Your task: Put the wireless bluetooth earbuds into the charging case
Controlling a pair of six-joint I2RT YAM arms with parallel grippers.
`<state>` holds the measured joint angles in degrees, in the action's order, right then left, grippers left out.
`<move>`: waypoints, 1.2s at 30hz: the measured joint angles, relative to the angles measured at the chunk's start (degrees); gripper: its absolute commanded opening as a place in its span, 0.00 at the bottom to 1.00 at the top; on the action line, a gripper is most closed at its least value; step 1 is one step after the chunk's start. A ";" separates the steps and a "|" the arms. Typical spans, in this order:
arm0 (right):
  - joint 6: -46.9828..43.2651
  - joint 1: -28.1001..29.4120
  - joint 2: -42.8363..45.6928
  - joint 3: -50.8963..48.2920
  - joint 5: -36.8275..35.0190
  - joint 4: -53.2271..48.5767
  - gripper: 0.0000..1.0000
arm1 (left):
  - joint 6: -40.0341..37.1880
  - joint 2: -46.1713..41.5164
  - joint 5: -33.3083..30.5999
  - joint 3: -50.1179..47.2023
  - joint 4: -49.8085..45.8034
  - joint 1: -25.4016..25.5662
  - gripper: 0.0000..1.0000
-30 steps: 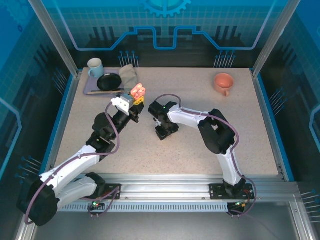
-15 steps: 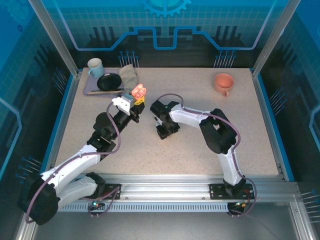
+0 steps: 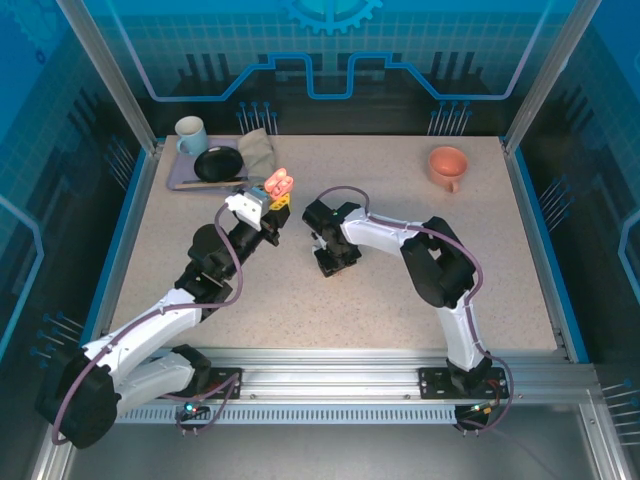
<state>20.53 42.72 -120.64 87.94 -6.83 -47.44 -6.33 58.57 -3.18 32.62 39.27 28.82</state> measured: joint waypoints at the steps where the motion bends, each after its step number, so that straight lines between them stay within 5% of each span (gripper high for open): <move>1: 0.07 -0.02 0.11 -0.15 -0.09 0.13 0.36 | 0.00 0.00 0.00 0.00 0.02 0.00 0.00; 20: 1.77 -0.02 3.08 -2.10 -4.72 0.52 0.27 | 0.35 0.00 0.00 0.00 0.02 0.00 0.00; 36: 3.72 -0.13 17.51 -2.75 -7.32 0.13 0.23 | 0.35 0.00 0.04 0.00 0.00 0.00 0.00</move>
<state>24.25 42.59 -103.13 85.19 -14.15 -47.31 -5.98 58.57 -3.14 32.62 39.27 28.82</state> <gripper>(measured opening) 0.237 0.226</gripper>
